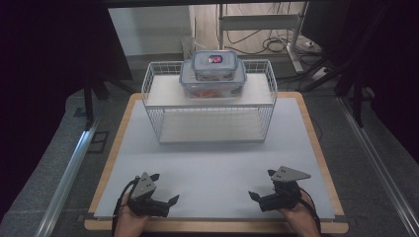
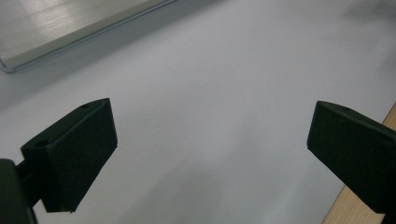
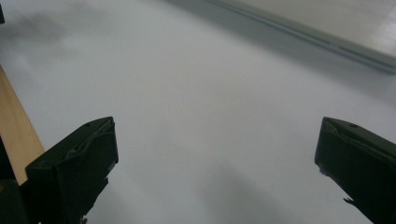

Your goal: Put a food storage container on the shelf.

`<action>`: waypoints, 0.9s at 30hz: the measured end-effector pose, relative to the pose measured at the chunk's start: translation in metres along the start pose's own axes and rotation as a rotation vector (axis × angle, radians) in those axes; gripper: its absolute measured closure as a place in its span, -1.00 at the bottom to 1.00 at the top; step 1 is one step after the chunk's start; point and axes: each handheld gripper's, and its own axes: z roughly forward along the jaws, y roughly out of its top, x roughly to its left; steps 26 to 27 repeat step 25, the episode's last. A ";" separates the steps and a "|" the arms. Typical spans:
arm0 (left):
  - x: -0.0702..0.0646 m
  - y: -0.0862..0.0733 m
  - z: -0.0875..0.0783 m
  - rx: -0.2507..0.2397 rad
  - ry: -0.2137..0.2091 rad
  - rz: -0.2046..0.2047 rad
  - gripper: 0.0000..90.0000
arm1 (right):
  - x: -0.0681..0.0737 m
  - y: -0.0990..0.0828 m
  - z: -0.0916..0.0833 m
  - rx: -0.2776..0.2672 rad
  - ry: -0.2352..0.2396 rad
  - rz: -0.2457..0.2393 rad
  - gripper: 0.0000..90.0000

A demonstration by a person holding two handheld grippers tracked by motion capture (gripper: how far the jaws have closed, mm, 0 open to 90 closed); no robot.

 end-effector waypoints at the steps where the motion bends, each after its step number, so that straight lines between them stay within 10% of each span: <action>1: 0.000 0.000 0.001 0.004 0.000 -0.002 -0.97 | 0.000 -0.004 0.001 0.015 0.002 0.002 -1.00; 27: 0.007 -0.008 0.014 0.128 0.008 -0.040 -0.97 | -0.001 -0.015 0.018 0.140 0.001 0.001 -1.00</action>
